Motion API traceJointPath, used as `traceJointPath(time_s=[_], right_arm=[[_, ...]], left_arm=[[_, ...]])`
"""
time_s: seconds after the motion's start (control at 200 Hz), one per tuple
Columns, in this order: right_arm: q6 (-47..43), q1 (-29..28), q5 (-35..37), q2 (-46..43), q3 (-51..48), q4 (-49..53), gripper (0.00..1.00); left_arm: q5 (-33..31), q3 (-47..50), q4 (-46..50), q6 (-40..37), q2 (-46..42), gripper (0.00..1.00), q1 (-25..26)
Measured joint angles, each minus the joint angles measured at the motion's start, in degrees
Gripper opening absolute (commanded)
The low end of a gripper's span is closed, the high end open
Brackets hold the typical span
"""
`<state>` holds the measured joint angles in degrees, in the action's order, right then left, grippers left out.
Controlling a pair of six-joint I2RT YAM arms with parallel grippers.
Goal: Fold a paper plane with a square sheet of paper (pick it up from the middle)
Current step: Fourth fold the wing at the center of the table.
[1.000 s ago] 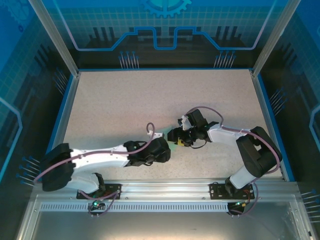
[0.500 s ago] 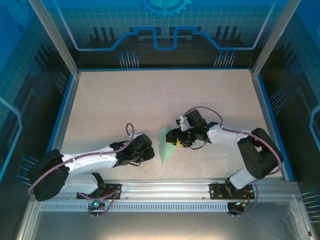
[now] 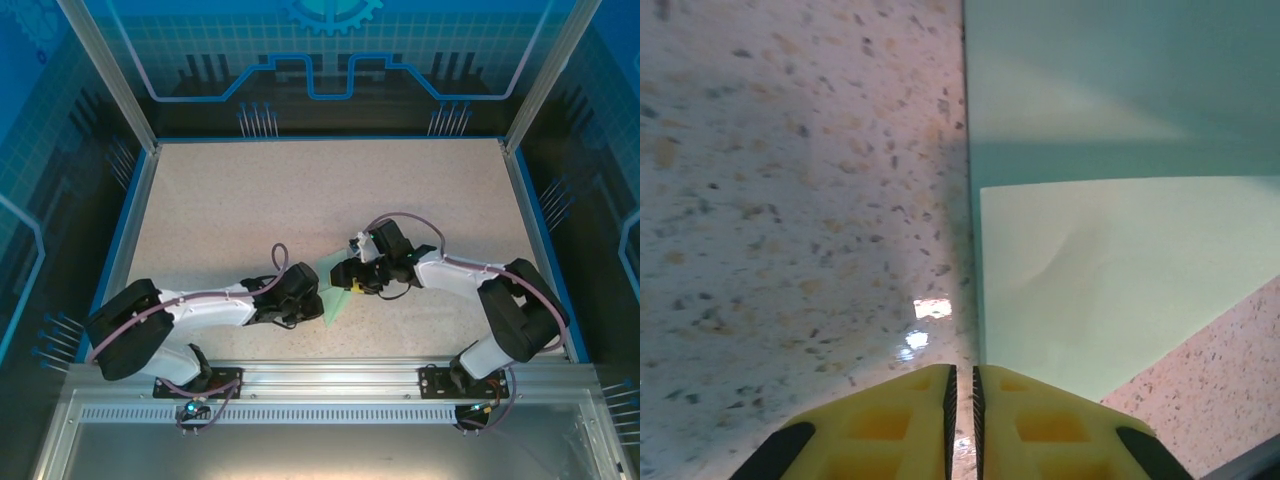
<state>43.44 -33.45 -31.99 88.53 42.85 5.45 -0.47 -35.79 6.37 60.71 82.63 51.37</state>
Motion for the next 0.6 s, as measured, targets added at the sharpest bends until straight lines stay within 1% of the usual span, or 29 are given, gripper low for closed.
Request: traceJointPath(time_s=[0.07,0.13,0.36,0.52,0.6], right_arm=[[-0.2,0.0,0.0,1.4,0.2,0.1,0.53],[-0.4,0.0,0.0,2.5,0.8,0.3,0.50],[-0.9,-0.1,0.3,3.4,1.7,0.5,0.47],[-1.1,-0.4,0.4,3.4,1.7,0.5,0.42],[-1.1,-0.7,0.4,3.7,1.8,0.5,0.41]], left_arm=[[0.8,-0.5,-0.1,-0.7,1.1,0.16,0.2],[1.5,-0.5,-0.2,-0.9,1.7,0.18,0.5],[2.3,-3.1,1.9,-2.8,4.5,0.24,2.7],[2.3,-4.0,3.0,-4.1,5.1,0.22,2.9],[2.2,-4.7,4.1,-4.3,5.9,0.22,2.9]])
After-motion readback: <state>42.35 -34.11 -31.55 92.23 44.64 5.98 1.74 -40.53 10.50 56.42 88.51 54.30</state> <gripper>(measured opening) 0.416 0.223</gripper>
